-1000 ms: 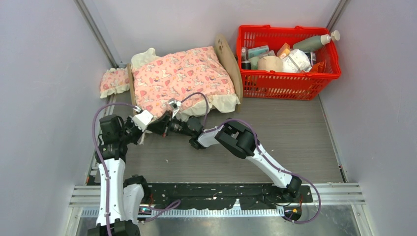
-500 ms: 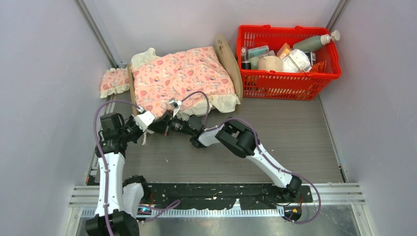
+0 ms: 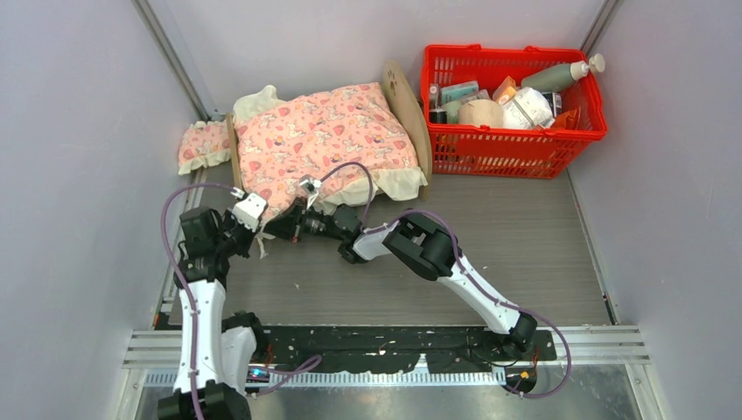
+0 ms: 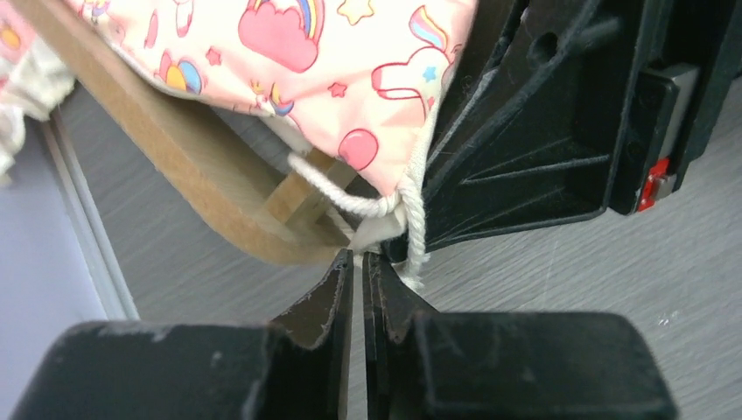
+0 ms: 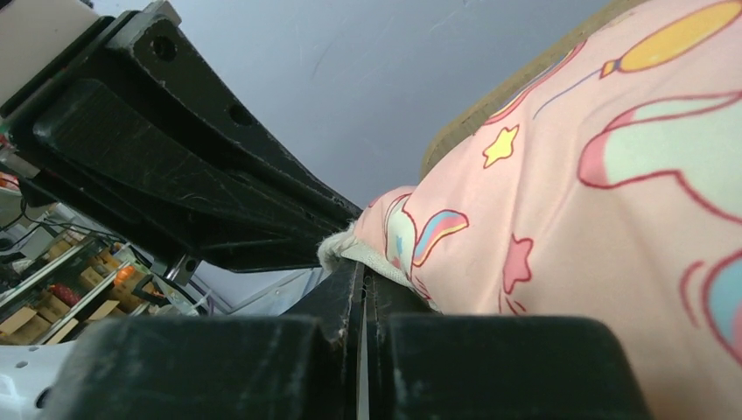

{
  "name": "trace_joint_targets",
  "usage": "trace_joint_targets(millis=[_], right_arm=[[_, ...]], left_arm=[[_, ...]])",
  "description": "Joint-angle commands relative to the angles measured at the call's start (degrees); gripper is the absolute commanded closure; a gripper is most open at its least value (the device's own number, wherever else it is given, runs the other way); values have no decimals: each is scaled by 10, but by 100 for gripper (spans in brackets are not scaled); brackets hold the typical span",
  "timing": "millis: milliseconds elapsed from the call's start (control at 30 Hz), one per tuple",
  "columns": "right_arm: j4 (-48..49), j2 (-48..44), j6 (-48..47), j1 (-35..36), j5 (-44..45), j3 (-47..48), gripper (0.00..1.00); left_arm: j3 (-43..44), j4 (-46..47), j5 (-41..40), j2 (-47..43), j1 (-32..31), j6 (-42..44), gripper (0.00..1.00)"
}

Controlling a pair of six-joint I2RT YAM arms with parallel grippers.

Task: Set up the pet bed
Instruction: Tie the ropes to the bed frame.

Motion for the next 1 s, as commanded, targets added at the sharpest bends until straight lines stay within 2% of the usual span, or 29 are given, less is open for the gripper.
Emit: trace_joint_targets(millis=[0,67,133,200,267,367,433,567,667,833,967], right_arm=[[-15,-18,-12,2,17,8,95],[-20,-16,-18,3,12,11,95],[-26,-17,-26,3,9,13,95],[-34,-19,-30,4,8,13,95],[-41,-21,-29,4,9,13,95],[-58,-24,-27,4,12,13,95],[-66,-23,-24,6,16,15,94],[-85,-20,-18,11,26,21,95],[-98,-20,-18,18,30,27,95],[-121,-15,-6,27,33,45,91],[-119,-5,4,31,31,56,91]], left_arm=[[-45,97,-96,-68,-3,-225,87],[-29,90,-198,-74,-3,-293,88],[-7,69,-267,-70,-3,-328,84],[27,41,-303,-49,-3,-374,77],[72,-4,-343,-14,-3,-437,76],[121,-81,-326,39,-2,-540,75],[120,-98,-297,57,-1,-612,76],[20,-36,-253,7,5,-727,76],[-35,-5,-284,-45,19,-800,69],[-44,-33,-341,-68,30,-824,59],[-25,-70,-356,-58,52,-834,58]])
